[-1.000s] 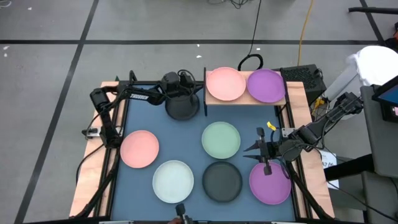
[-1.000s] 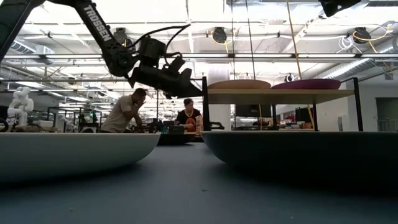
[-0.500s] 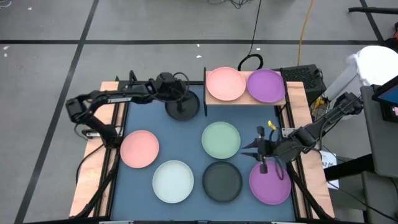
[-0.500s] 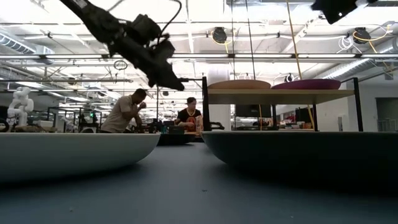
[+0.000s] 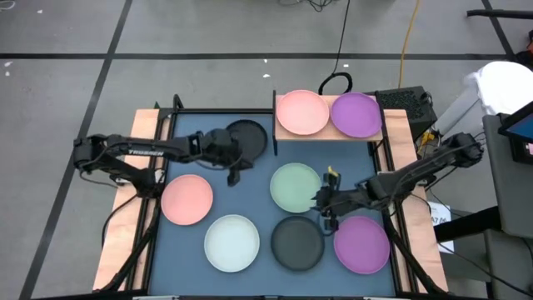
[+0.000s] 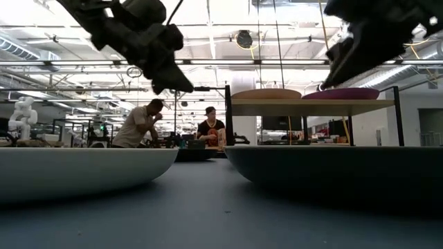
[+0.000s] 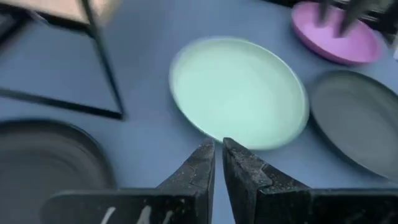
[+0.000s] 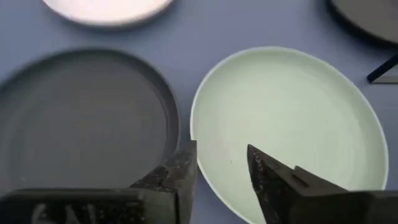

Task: Place and stack plates onto a shelf
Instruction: Stack the green plate on top of the purple plate on the shelf

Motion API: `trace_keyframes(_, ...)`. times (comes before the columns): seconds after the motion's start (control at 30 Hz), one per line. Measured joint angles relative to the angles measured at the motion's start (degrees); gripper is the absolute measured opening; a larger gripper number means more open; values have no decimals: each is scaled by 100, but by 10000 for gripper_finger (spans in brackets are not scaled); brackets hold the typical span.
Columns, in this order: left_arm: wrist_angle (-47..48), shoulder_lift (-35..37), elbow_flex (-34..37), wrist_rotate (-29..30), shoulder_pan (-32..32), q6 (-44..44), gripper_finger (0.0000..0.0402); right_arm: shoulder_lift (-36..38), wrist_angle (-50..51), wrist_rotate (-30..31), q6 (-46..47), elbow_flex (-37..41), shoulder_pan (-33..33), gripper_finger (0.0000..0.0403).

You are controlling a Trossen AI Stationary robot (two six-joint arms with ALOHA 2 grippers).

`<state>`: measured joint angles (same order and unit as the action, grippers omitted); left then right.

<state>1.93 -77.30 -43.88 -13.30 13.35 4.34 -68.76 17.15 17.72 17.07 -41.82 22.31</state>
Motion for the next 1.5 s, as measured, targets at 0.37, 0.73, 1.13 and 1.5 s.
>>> trace_keyframes(0.37, -34, -10, 37, -95, -692, 224, 35, -1005, -7, -118, -579, 2, -91, 150)
trace_keyframes(0.73, -39, -11, 37, -98, -796, 225, 35, -1636, -19, -278, -1438, 2, -236, 111)
trace_keyframes(1.13, -77, -11, 37, -98, -792, 227, 35, -1870, -44, -231, -2064, -2, -359, 8)
trace_keyframes(1.5, -104, -13, 33, -96, -798, 185, 35, -1509, -1, -294, -2119, 1, -355, 2)
